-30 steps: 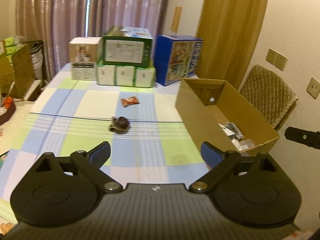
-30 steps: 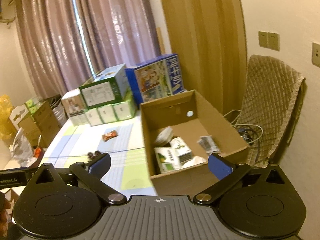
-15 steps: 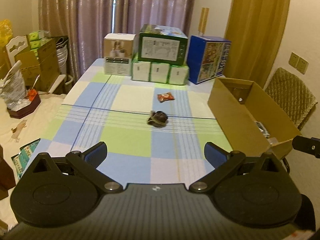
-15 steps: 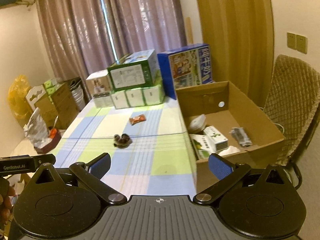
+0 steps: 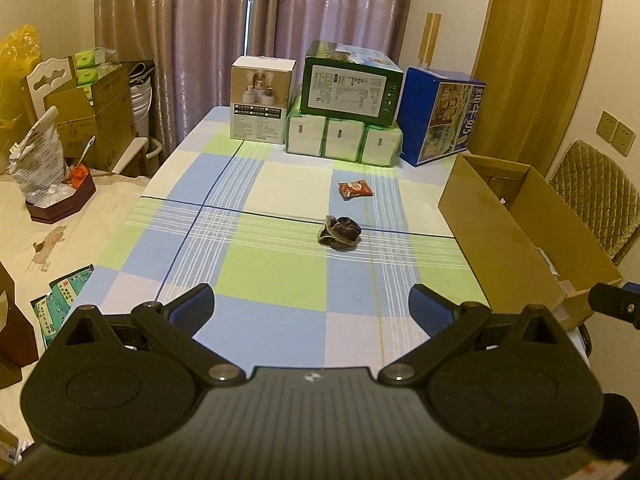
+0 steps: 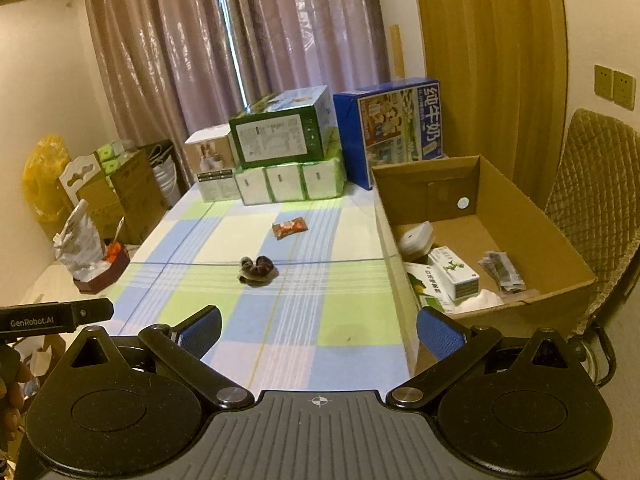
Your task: Organize objects
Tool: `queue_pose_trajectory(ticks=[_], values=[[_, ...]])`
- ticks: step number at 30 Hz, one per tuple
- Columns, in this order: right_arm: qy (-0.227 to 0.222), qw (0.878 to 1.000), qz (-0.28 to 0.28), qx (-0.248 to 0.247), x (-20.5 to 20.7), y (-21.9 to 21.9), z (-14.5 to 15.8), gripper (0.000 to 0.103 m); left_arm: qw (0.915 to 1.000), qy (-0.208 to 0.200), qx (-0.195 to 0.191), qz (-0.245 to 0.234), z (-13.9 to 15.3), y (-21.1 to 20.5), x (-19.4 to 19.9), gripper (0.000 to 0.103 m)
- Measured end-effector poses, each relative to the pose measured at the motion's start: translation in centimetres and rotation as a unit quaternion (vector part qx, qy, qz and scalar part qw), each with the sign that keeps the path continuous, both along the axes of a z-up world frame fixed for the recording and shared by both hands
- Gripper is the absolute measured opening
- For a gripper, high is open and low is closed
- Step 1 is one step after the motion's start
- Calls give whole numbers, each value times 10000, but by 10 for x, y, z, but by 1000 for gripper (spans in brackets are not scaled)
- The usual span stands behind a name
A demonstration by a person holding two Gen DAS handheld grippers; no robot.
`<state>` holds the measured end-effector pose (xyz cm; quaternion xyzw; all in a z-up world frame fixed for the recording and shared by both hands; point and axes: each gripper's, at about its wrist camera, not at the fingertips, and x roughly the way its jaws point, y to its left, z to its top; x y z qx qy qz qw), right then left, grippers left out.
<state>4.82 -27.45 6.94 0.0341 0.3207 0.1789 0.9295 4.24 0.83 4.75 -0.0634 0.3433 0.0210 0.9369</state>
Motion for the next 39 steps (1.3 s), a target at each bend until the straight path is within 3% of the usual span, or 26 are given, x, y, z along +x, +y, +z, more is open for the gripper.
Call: queue_pose_trajectory(ticks=[10, 14, 21, 25, 32, 39], values=[[-19, 9995, 295, -52, 14, 28, -14, 101, 10000, -29, 53, -59, -6, 14, 19, 101], [-78, 9989, 435, -138, 27, 43, -21, 101, 9997, -71, 157, -172, -8, 23, 35, 101], [-133, 9977, 644, -167, 61, 71, -42, 101, 9998, -197, 15, -43, -17, 46, 72, 101], [-174, 9961, 838, -234, 86, 91, -61, 101, 9992, -317, 228, -104, -30, 53, 93, 101], [-46, 9942, 1048, -230, 136, 116, -104, 101, 9993, 125, 344, -48, -66, 65, 137, 102], [-98, 9892, 1413, -383, 182, 140, -139, 100, 9990, 225, 368, -129, -98, 70, 174, 102]])
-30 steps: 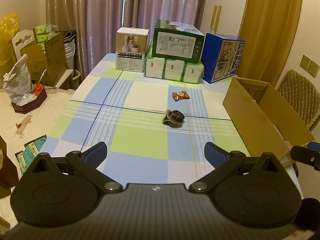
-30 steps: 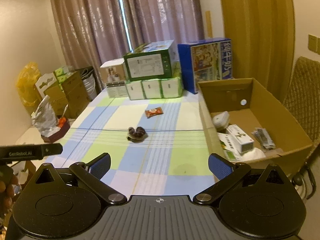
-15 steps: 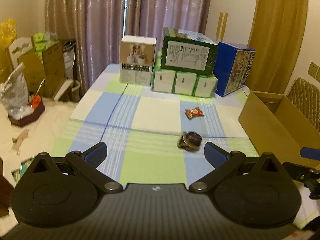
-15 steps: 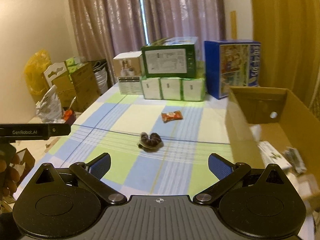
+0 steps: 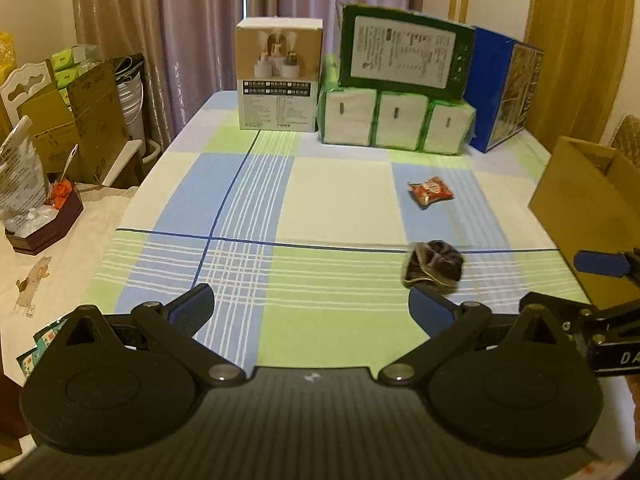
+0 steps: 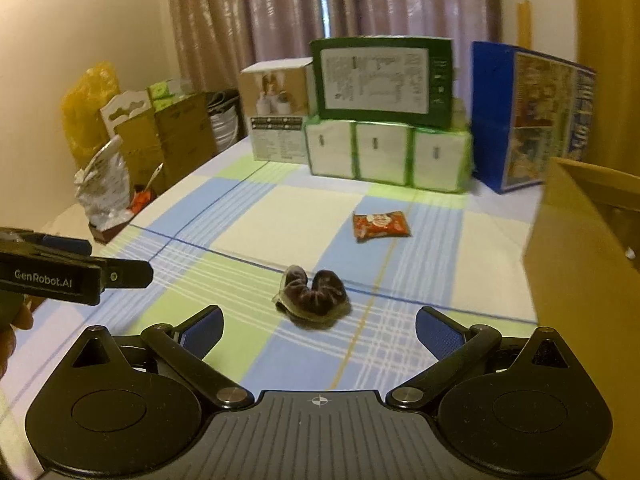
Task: Organize objects
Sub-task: 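Grasp the brown fabric pouch with the right tool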
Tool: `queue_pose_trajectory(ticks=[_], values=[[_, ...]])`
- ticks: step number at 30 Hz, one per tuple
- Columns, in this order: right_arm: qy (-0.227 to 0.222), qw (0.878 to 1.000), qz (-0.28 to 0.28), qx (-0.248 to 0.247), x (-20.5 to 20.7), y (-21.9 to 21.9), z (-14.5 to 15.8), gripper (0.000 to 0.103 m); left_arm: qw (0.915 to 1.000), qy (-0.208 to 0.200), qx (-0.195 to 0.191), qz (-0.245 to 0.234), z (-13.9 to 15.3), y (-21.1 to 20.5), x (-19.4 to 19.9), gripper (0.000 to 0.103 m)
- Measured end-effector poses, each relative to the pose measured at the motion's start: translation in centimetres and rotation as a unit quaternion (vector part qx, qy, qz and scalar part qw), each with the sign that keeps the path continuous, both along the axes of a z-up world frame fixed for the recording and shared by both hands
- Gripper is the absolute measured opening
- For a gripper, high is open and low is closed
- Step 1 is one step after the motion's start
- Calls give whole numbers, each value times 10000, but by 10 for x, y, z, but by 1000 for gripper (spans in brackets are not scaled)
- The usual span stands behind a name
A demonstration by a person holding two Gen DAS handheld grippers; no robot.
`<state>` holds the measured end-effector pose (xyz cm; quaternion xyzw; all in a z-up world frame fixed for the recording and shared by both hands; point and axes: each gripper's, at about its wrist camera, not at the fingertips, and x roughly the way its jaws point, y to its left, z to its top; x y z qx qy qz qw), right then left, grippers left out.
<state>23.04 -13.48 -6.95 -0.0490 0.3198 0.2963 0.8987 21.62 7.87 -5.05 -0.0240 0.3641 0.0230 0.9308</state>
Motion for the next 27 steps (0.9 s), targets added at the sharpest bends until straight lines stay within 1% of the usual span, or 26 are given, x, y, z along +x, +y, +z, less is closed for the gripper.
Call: queue_pose_trajectory(ticks=[3, 7, 9, 12, 16, 20, 24, 26, 27], values=[[-34, 9997, 236, -73, 13, 14, -14, 96, 10000, -12, -64, 42, -11, 2, 16, 102], [11, 9989, 435, -197, 27, 27, -32, 92, 9996, -80, -140, 217, -22, 5, 30, 102], [28, 9986, 478, -244, 34, 31, -40, 90, 9992, -127, -211, 307, -28, 8, 32, 102], [77, 9984, 497, -263, 45, 36, -49, 86, 9989, -42, -283, 376, -37, 14, 35, 102], [48, 9983, 515, -273, 57, 44, -54, 83, 9983, -169, -406, 373, -37, 23, 36, 102], [13, 9976, 549, -421, 65, 52, -63, 72, 9984, -171, -431, 318, -39, 23, 39, 102], [35, 9966, 618, -537, 69, 57, -70, 65, 9989, -156, -342, 267, -40, 20, 42, 102], [38, 9965, 634, -550, 69, 58, -72, 55, 9988, -125, -386, 262, -41, 21, 43, 102], [42, 9965, 642, -542, 68, 58, -72, 51, 9988, -117, -414, 236, -42, 20, 43, 102]])
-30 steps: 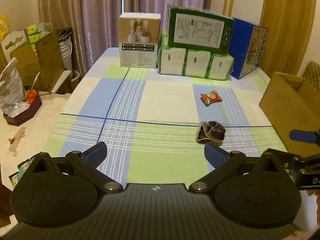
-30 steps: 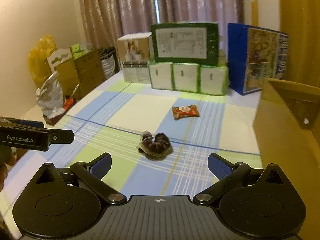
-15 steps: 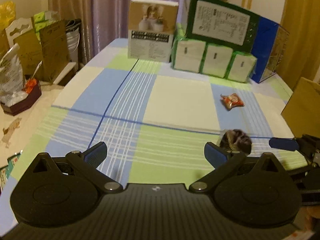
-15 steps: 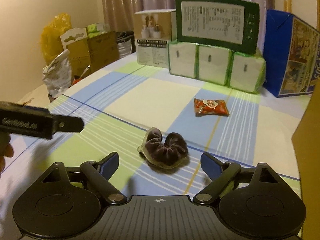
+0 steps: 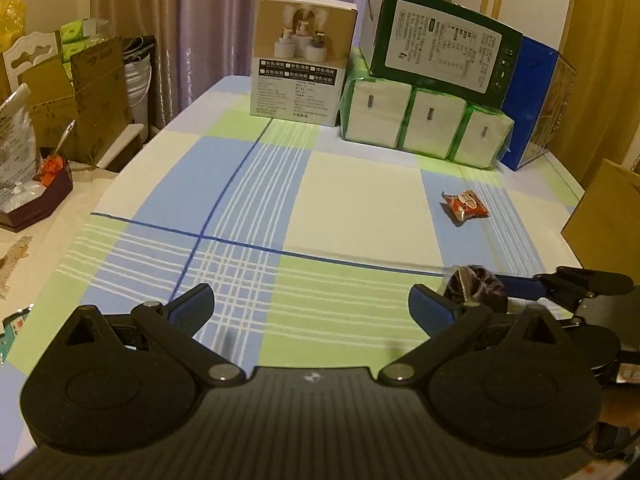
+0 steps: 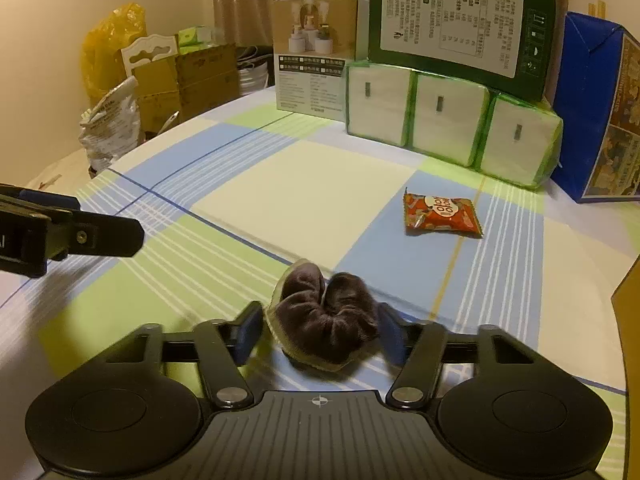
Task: Organize objects
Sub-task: 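Grasp the brown fabric pouch with the right tool, then grasp the red snack packet with the left tool while the right tool holds the pouch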
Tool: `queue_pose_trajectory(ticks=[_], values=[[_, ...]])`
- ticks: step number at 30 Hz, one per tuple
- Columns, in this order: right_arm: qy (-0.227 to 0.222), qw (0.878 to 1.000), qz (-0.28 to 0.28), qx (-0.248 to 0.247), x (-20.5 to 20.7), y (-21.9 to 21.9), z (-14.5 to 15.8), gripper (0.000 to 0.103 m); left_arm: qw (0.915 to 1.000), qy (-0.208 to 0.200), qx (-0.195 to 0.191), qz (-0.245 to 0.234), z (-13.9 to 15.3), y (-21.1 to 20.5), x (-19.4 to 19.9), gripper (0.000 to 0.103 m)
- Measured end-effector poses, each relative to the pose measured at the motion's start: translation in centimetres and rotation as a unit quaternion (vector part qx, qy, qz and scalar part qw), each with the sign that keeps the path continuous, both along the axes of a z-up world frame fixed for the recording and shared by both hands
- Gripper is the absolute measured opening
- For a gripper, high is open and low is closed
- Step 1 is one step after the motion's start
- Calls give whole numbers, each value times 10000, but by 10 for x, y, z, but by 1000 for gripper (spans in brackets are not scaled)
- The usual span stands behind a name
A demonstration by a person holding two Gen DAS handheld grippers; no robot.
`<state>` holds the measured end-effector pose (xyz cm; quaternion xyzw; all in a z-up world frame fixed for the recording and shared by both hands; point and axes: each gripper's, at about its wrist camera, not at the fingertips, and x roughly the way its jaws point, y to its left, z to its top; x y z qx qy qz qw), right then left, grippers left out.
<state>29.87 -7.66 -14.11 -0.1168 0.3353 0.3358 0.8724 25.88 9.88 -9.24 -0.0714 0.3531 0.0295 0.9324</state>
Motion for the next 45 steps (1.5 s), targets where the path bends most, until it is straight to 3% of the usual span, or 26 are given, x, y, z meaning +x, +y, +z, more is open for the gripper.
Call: queue_pose_trajectory(ticks=[5, 10, 17, 21, 23, 27, 30, 39, 45], values=[[107, 9998, -153, -21, 0, -1, 6, 30, 9999, -1, -23, -110, 0, -2, 1, 102], [9, 9969, -780, 82, 7, -24, 26, 28, 9996, -28, -53, -267, 0, -6, 3, 101], [-43, 9845, -1741, 214, 32, -72, 42, 28, 9947, -227, 57, -1002, 7, -26, 32, 101], [-16, 9805, -1934, 347, 44, -82, 44, 28, 9873, -316, 231, -1543, 6, -47, 62, 99], [-37, 9798, -1965, 379, 48, -82, 44, 28, 9824, -321, 358, -1807, 3, -57, 79, 91], [-18, 9771, -2081, 440, 58, -84, 43, 28, 9710, -286, 583, -2302, -7, -73, 108, 87], [-34, 9755, -2165, 397, 64, -86, 39, 28, 9643, -221, 691, -2548, -13, -84, 126, 78], [124, 9721, -2314, 361, 67, -96, 30, 28, 9448, -281, 1056, -3089, -26, -122, 167, 74], [185, 9715, -2329, 397, 68, -96, 28, 28, 9370, -85, 1253, -3261, -37, -139, 185, 50]])
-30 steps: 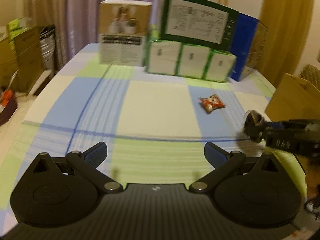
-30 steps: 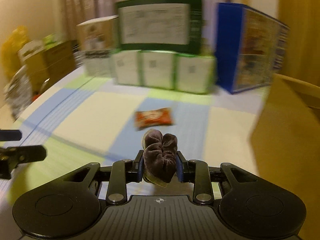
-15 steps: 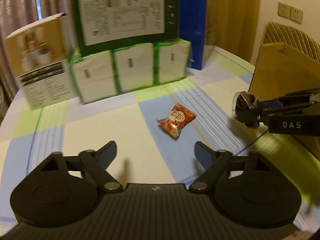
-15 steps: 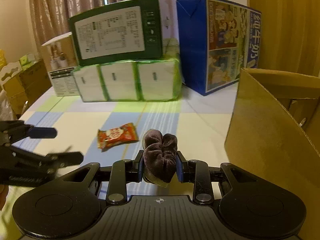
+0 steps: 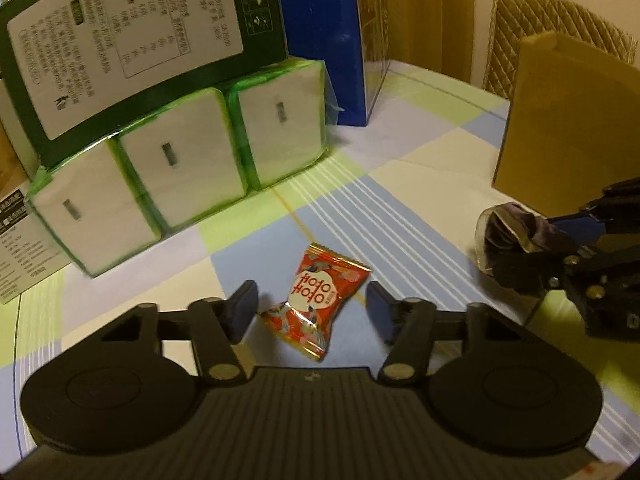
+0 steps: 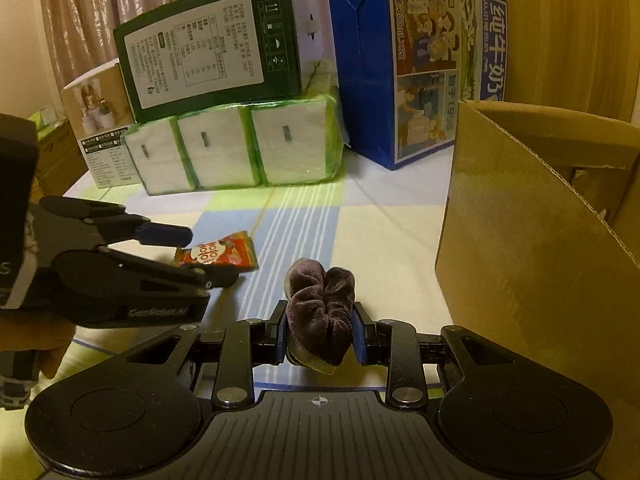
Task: Organize objects
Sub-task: 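Grasp the red snack packet with the left tool while the right tool holds the pouch, then carry the red snack packet and brown pouch over the cardboard box with both tools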
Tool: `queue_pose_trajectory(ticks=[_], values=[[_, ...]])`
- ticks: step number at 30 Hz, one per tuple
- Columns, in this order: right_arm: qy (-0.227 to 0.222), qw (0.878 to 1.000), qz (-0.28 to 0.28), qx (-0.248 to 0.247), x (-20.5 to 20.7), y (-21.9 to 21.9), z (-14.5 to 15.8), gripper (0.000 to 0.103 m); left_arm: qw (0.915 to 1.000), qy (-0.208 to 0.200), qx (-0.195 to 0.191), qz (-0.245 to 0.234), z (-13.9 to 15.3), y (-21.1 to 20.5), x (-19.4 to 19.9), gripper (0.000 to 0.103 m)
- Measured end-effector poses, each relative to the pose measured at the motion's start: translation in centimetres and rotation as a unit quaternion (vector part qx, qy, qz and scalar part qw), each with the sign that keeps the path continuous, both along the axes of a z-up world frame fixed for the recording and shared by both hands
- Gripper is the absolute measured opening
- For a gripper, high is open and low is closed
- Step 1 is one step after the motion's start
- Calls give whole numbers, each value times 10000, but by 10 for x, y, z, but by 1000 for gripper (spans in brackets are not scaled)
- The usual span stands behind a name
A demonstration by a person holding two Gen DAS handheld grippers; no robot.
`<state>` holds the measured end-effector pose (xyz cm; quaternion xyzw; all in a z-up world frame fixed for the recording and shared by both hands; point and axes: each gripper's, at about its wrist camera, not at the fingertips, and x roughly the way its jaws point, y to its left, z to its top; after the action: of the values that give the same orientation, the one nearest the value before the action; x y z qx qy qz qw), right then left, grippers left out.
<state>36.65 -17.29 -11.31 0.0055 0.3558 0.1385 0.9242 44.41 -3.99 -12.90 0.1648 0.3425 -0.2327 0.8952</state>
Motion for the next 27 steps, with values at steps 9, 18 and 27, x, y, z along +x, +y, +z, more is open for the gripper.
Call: queue_pose_trajectory(ticks=[9, 18, 27], values=[[46, 10000, 59, 66, -3, 0, 2, 28, 9986, 293, 54, 430, 3, 3, -40, 23], [184, 9991, 283, 237, -28, 10, 16, 28, 9907, 481, -246, 1252, 13, 25, -136, 21], [369, 9982, 288, 371, -91, 7, 36, 28, 9808, 363, -541, 1837, 57, 44, -197, 21]])
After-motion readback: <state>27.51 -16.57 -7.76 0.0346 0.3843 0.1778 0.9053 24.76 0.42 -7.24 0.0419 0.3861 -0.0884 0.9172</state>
